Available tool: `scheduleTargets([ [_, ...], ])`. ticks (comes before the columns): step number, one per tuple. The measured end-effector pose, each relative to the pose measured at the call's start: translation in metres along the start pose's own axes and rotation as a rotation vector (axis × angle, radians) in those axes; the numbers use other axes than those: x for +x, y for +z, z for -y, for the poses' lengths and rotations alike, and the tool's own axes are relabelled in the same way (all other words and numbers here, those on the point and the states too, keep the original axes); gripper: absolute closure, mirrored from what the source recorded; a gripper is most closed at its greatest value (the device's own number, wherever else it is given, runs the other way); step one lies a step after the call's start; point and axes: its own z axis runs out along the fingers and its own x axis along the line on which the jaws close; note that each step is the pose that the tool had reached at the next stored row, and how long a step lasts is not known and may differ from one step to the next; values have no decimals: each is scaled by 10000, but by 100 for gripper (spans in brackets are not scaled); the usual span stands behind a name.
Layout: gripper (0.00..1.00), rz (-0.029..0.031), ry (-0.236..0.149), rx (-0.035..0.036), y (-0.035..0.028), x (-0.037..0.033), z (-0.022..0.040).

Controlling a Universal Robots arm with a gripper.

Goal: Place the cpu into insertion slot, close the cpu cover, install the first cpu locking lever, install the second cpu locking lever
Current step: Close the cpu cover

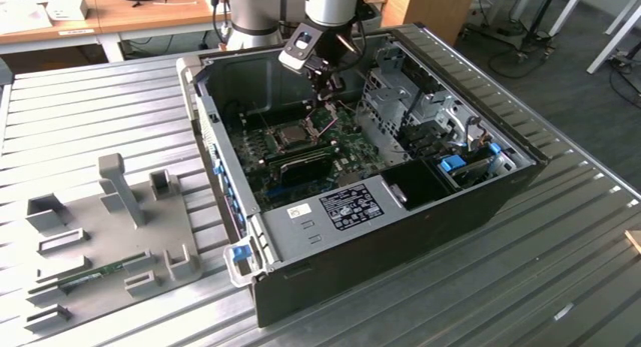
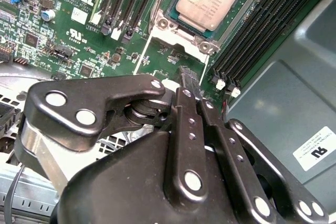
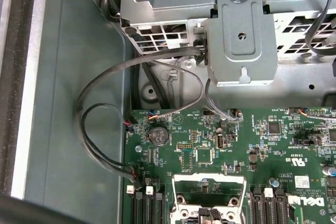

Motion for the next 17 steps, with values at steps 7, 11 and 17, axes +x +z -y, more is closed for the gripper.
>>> scheduleTargets([
  [7, 90, 0, 0, 0, 4, 2, -69],
  [11, 90, -1, 0, 0, 10, 5, -144],
  [17, 90, 0, 0, 0, 15, 8, -230],
])
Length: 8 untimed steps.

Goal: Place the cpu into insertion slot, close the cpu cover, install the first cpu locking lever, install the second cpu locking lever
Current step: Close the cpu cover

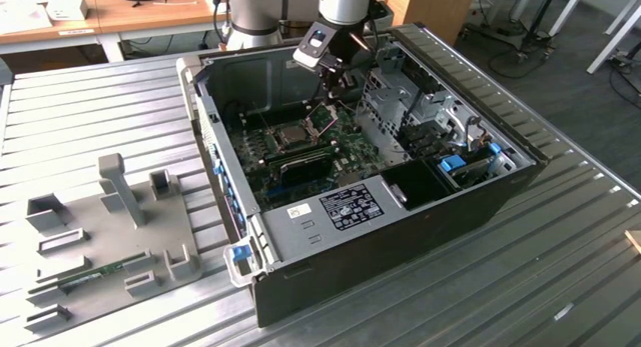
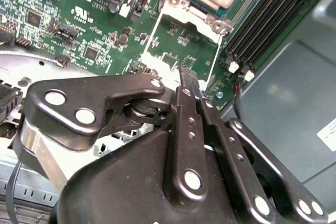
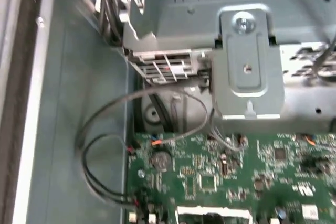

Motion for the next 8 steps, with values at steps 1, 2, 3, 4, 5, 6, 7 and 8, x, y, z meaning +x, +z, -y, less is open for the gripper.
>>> scheduleTargets([
  [1, 90, 0, 2, 0, 1, 0, -12],
  [2, 90, 0, 0, 0, 2, 1, -25],
  [3, 90, 0, 0, 0, 2, 1, -39],
  [4, 90, 0, 0, 0, 3, 2, -52],
  [5, 90, -1, 0, 0, 4, 2, -65],
  [6, 90, 0, 1, 0, 5, 3, -80],
  [7, 90, 0, 0, 0, 5, 3, -94],
  [8, 90, 0, 0, 0, 6, 3, -107],
])
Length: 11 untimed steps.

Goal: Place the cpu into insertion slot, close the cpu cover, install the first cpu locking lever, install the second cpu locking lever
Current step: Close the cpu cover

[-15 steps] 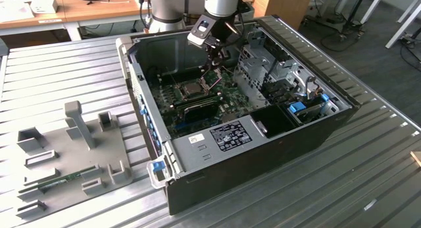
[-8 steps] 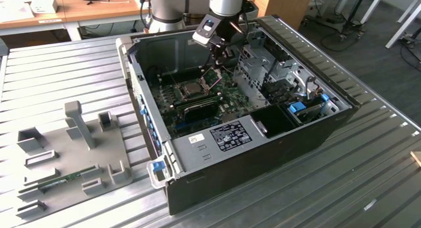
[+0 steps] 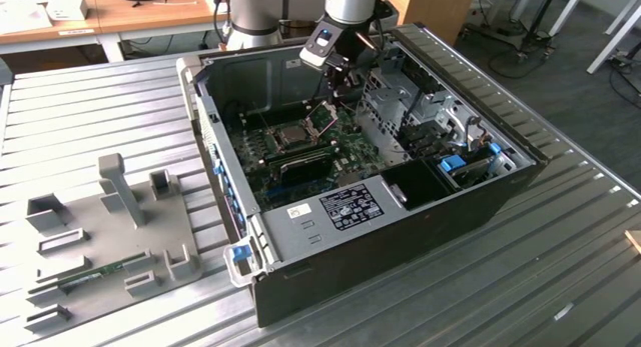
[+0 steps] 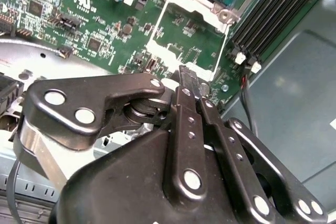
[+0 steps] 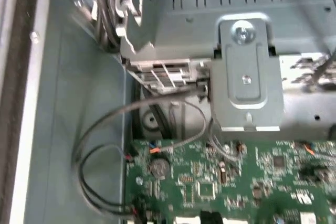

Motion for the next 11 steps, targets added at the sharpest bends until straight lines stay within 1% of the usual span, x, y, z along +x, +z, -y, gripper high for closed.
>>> scheduleTargets([
  [9, 90, 0, 0, 0, 6, 4, -113],
  [11, 90, 1, 0, 1, 7, 5, -127],
])
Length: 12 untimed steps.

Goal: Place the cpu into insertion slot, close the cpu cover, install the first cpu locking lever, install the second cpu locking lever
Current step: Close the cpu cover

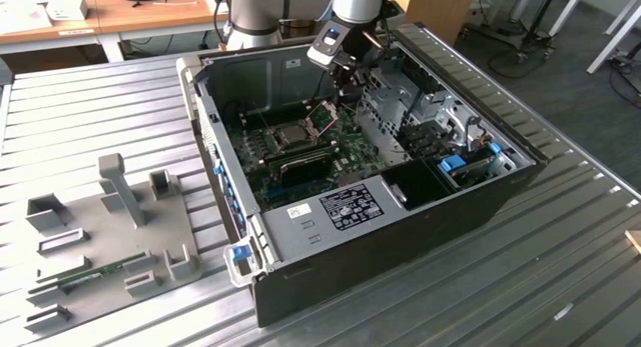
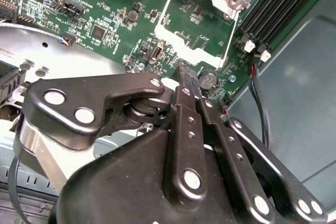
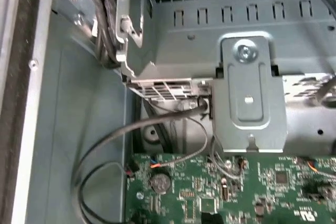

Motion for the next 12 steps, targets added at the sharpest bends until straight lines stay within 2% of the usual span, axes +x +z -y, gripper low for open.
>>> scheduleTargets([
  [12, 90, -1, 1, -1, 1, 0, -21],
])
